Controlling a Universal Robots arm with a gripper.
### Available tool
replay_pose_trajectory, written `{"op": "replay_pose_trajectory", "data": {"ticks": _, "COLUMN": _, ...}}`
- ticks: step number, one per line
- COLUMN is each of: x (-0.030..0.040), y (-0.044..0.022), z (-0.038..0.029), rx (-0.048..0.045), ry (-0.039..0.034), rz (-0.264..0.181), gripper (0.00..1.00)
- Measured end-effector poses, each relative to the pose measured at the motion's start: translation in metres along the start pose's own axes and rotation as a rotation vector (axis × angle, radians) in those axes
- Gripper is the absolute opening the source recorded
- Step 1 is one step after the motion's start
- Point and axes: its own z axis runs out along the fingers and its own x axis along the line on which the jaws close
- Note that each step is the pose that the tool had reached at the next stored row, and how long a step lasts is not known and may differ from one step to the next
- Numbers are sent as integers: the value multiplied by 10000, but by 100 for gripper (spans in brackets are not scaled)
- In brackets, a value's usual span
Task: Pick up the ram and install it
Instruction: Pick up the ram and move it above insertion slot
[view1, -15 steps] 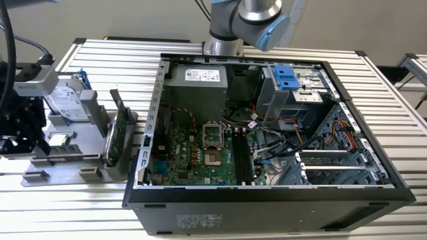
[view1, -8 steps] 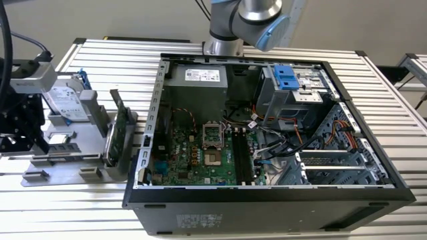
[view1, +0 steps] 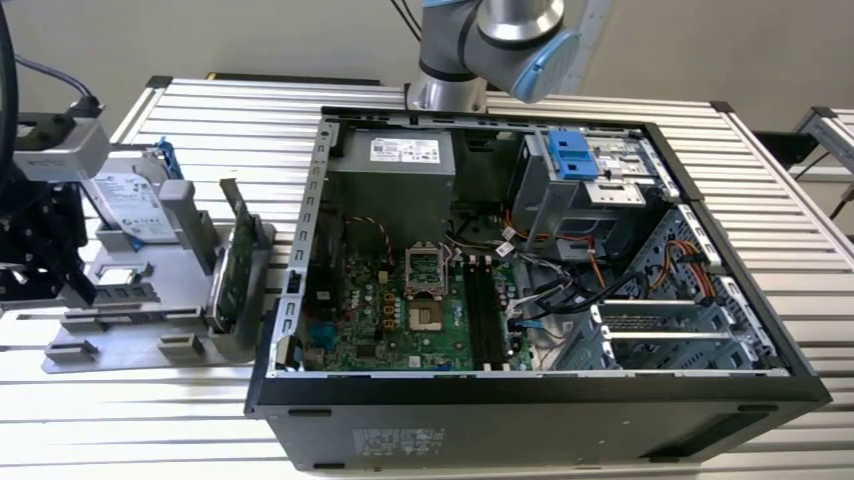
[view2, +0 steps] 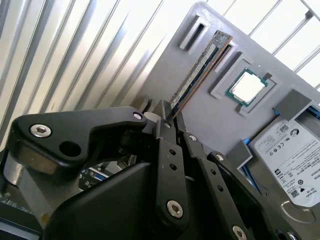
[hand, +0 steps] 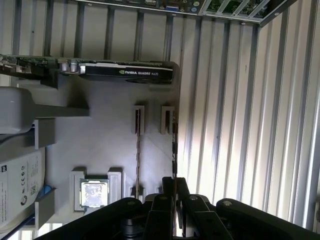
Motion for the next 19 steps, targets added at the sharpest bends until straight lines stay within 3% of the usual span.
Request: {"op": "replay_pose_trajectory", "data": {"ticks": 19, "x": -7, "y": 3, "z": -115, "rx": 0, "ry": 0, "rz": 0, "gripper": 0}}
